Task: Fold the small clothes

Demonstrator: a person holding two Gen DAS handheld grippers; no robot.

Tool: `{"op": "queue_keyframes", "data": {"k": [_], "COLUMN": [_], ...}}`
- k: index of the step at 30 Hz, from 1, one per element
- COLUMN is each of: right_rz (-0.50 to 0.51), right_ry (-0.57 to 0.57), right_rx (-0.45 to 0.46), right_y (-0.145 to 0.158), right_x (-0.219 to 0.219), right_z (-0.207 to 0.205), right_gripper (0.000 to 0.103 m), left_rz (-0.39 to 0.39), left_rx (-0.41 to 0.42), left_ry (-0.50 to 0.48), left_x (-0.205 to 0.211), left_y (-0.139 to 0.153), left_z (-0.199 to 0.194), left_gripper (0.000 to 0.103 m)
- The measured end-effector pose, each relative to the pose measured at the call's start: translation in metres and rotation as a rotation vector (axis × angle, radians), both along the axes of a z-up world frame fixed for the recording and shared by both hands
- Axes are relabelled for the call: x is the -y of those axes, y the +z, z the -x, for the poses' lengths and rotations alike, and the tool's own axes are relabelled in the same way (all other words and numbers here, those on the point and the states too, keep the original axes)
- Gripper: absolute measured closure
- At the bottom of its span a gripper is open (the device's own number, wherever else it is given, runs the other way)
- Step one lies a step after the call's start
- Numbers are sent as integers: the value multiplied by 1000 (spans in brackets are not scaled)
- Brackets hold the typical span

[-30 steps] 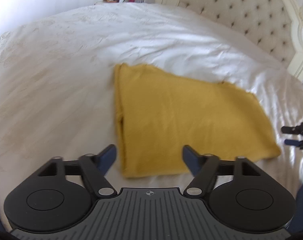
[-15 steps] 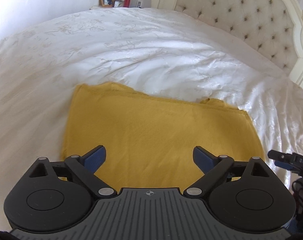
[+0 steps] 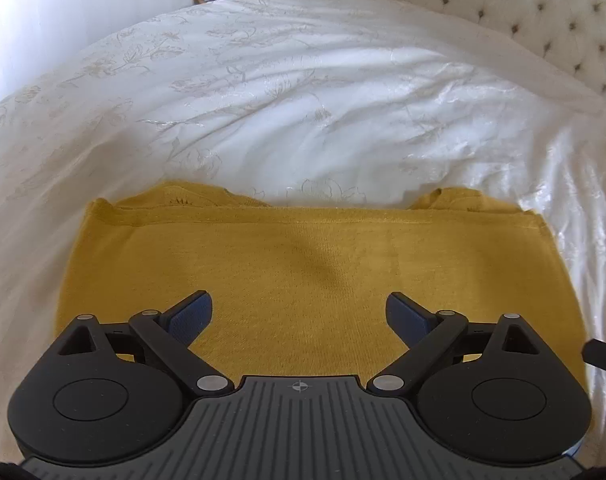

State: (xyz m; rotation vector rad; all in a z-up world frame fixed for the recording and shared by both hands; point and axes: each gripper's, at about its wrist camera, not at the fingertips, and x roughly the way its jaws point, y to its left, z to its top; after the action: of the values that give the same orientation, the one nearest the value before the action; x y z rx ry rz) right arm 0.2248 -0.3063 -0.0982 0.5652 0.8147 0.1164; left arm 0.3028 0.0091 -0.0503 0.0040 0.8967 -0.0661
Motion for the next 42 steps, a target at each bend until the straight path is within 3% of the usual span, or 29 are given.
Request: {"op": "queue_keyframes", "data": {"k": [8,10,23,32,42], "right_rz": [-17,-25,-50,51,16], "right_ry": [1,1,-12,23,16], "right_rx": [-29,-33,-39,-54,-67], "right_y": [-8,-10,-14,-11,-12], "right_x": [1,2,4,-10,-5], "right_z": [-3,-3,-2,-5,-13], "right_gripper": [0,0,0,0,0], "left_rz": [-54,-76,-95,-107,-114], "left_rx": [-75,-67,-18,-2,-17], "left_ry": [24,23,27,19,13], "left_x": [7,10,14,16,18], "left_y": [-31,-35,-45,-48,-48], "left_z": [-20,-20,-15,-12,-13], "left_gripper": [6,0,0,0,0]}}
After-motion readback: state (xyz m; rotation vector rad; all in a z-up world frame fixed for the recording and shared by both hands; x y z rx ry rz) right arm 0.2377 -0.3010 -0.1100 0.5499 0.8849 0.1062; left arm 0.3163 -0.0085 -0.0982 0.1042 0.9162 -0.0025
